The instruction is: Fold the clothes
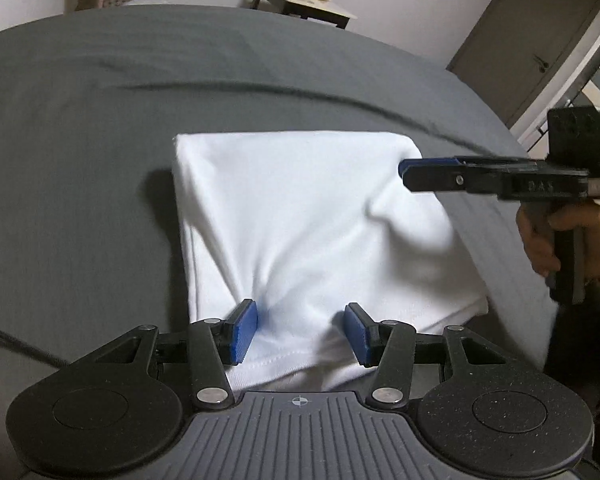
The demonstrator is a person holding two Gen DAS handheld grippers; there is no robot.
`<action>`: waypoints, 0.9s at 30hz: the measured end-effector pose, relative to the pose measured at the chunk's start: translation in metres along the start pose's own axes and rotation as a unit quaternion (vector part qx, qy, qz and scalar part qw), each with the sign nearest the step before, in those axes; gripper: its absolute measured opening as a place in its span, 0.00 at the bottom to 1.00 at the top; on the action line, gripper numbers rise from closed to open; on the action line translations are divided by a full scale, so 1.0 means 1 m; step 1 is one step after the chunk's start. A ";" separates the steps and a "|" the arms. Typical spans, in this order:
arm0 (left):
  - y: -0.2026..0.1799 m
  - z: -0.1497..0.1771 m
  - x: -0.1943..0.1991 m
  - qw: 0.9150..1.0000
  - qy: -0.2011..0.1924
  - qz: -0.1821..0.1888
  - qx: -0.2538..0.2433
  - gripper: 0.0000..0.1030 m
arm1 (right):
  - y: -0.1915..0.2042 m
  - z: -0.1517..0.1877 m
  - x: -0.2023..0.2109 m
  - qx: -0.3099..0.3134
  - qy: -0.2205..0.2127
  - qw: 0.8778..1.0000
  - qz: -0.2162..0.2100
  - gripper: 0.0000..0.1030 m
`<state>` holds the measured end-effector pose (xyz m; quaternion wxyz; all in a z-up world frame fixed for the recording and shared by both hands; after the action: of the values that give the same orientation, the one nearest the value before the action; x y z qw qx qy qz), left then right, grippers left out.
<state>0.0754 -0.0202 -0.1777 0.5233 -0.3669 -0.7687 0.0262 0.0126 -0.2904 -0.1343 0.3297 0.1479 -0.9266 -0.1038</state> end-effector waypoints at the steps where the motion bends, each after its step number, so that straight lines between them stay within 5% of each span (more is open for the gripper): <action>1: 0.000 0.001 0.002 1.000 0.001 -0.003 -0.001 0.49 | 0.000 -0.001 0.004 -0.005 -0.003 1.000 0.000 0.44; 6: -0.011 -0.009 0.019 0.999 0.026 -0.039 -0.009 0.49 | 0.005 -0.008 0.032 0.015 -0.027 0.999 0.039 0.71; 10: -0.013 -0.034 0.040 0.998 -0.021 -0.029 0.054 0.53 | 0.004 -0.002 0.043 0.027 0.004 0.999 0.040 0.72; 12: -0.012 -0.043 0.047 0.995 -0.041 -0.019 0.090 0.93 | 0.001 0.005 0.047 0.029 0.021 0.998 0.042 0.73; 13: -0.010 -0.045 0.049 0.994 -0.044 -0.018 0.102 0.97 | 0.003 0.011 0.049 0.044 0.027 0.997 0.051 0.73; 19: 0.020 -0.037 0.047 0.982 -0.032 -0.030 0.184 0.98 | 0.032 0.040 0.050 0.142 0.048 0.986 0.080 0.78; 23: 0.048 -0.016 0.043 0.964 -0.008 -0.023 0.264 0.98 | 0.062 0.044 0.043 0.198 0.045 0.977 0.063 0.80; 27: 0.063 -0.003 0.036 0.944 0.000 0.023 0.328 0.98 | 0.070 0.045 0.043 0.194 0.039 0.979 0.043 0.81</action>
<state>0.1052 0.0455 -0.1745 0.6137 -0.1923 -0.7093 0.2886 -0.0621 -0.2356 -0.1230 0.3349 0.1732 -0.9210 0.0975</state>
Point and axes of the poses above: each gripper's, at about its wrist camera, not at the fingertips, and x roughly against the way its jaws point, y to its left, z to its underside, the point moved 7 cm from there along -x, roughly the way its jaws point, and after that the axes turned 13 degrees about x, right-handed, at the moved point
